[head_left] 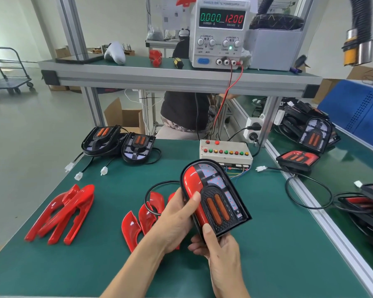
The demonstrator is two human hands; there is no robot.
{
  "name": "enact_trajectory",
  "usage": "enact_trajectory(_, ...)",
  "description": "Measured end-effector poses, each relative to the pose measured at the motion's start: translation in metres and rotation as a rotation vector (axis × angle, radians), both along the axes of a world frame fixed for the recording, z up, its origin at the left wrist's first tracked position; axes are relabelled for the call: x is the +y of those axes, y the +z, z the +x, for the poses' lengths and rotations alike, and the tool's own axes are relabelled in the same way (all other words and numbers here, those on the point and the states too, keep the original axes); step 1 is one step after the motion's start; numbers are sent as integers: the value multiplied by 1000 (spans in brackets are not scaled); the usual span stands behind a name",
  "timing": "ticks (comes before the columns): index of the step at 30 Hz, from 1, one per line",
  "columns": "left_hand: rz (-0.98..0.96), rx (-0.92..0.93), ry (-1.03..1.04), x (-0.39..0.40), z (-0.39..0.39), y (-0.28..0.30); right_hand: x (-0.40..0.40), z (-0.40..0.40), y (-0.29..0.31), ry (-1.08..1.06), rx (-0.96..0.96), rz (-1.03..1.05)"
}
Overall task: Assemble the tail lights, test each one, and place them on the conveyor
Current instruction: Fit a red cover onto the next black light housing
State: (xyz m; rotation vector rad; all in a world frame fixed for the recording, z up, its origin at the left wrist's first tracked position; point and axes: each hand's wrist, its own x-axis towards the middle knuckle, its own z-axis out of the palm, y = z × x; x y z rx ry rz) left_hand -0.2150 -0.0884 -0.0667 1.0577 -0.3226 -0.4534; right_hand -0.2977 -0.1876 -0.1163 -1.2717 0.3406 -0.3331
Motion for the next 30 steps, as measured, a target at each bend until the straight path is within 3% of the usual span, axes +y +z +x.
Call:
enact_trajectory(19, 113, -110, 91, 7, -10, -5, 3, -2, 8, 77, -10, -53)
enact_trajectory(25, -71, 46, 228, 42, 11, 30, 14, -10, 6, 188, 9, -276)
enact_trajectory(27, -85, 27, 261, 63, 21, 47, 20, -11, 0, 188, -19, -500)
enact_trajectory(30, -83, 0, 309, 87, 31, 64, 33, -11, 3, 164, -216, -882)
